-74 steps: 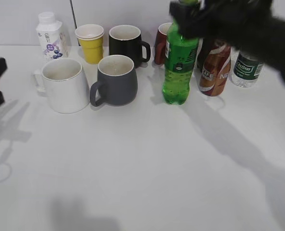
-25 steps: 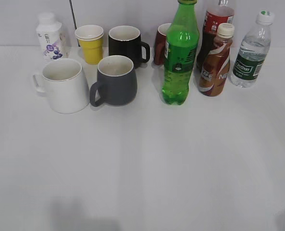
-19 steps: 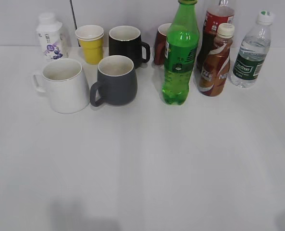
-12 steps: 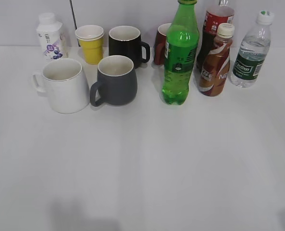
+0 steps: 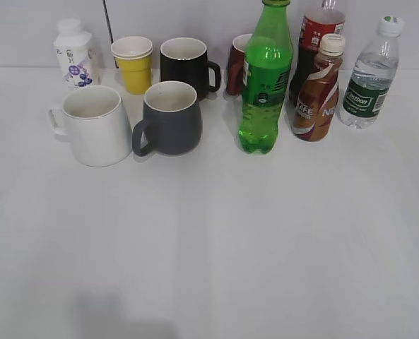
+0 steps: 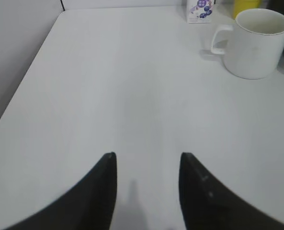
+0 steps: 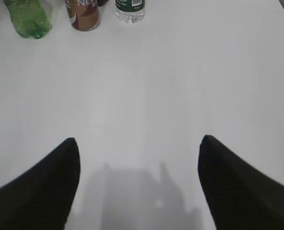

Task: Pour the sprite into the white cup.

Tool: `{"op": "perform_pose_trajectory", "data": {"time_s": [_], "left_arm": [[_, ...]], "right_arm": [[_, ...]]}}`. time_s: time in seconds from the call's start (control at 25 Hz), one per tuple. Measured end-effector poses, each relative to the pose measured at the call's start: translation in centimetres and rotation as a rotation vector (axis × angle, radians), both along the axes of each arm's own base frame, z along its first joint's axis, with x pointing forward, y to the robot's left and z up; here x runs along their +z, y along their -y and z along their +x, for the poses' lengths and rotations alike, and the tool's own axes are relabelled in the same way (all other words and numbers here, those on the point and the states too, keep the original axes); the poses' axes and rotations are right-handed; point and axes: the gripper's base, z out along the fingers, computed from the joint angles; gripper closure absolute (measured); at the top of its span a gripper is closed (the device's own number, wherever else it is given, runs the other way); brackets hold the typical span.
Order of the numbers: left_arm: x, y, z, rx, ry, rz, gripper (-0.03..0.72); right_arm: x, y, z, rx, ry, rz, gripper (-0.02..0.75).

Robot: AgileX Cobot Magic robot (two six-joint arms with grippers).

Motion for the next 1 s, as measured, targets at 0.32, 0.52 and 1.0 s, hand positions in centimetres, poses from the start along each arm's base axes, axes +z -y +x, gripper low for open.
{"op": "perform_pose_trajectory", "data": {"time_s": [0.32, 0.52, 1.0], "left_arm": [[0.0, 0.0, 0.0, 0.0, 0.0, 0.0, 0.398], [0.0, 0.0, 0.0, 0.0, 0.0, 0.0, 0.425], [0.0, 0.0, 0.0, 0.0, 0.0, 0.0, 0.445]], "right_arm": [[0.0, 0.0, -0.03, 0.0, 0.002, 0.0, 0.162], [0.0, 0.0, -0.03, 0.0, 0.002, 0.0, 0.162], [0.0, 0.0, -0.03, 0.0, 0.002, 0.0, 0.163]]}}
